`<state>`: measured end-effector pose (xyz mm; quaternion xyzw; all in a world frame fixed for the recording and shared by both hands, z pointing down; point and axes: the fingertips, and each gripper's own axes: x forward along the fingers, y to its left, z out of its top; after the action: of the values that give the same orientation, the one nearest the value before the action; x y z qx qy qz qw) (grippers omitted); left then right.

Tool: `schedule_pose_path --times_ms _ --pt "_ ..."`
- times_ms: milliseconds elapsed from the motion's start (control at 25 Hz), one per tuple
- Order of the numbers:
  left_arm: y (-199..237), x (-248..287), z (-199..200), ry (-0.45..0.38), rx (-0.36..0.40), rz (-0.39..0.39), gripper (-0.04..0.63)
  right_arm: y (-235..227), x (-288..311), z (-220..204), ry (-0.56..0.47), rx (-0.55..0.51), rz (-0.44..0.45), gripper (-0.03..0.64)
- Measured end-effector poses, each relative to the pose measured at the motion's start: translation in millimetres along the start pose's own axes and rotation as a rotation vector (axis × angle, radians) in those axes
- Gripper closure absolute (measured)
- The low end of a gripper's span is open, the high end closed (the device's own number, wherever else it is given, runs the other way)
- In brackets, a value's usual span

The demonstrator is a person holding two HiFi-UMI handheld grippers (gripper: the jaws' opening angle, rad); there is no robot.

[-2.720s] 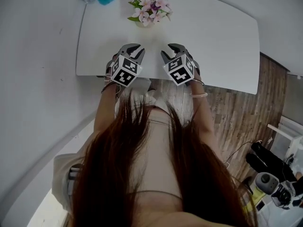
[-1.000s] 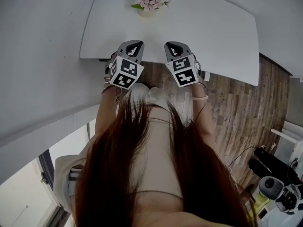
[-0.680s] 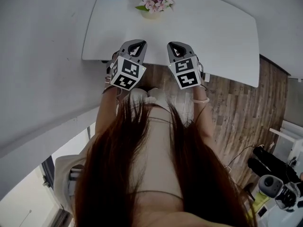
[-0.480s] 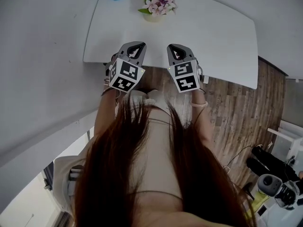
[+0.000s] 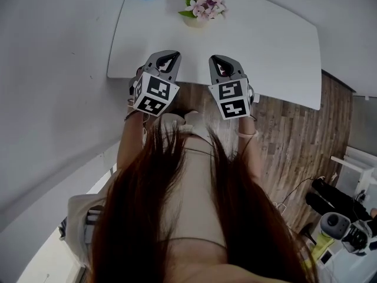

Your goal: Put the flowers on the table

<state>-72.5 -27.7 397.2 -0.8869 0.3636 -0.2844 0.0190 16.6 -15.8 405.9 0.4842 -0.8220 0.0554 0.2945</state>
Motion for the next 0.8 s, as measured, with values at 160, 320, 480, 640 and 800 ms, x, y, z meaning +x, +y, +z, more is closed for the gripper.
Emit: schedule_pose_path --times_ms 160,320,480,640,800 --pt "7 -2 -7 0.005 -0.016 -0.004 0.592 7 1 0 0.008 0.011 -0.002 0.594" --pt "11 1 -11 0.009 -0.026 -0.014 0.592 9 2 -1 0.021 0.017 -0.004 0.594" --pt "13 3 -13 0.014 -0.033 -0.023 0.592 9 3 -4 0.033 0.018 -0.010 0.594" --pt "14 5 -12 0.013 -0.038 -0.027 0.592 9 2 -6 0.039 0.017 -0.010 0.594" --pt "13 8 -11 0.018 -0.034 -0.034 0.592 7 3 -8 0.044 0.017 -0.012 0.594"
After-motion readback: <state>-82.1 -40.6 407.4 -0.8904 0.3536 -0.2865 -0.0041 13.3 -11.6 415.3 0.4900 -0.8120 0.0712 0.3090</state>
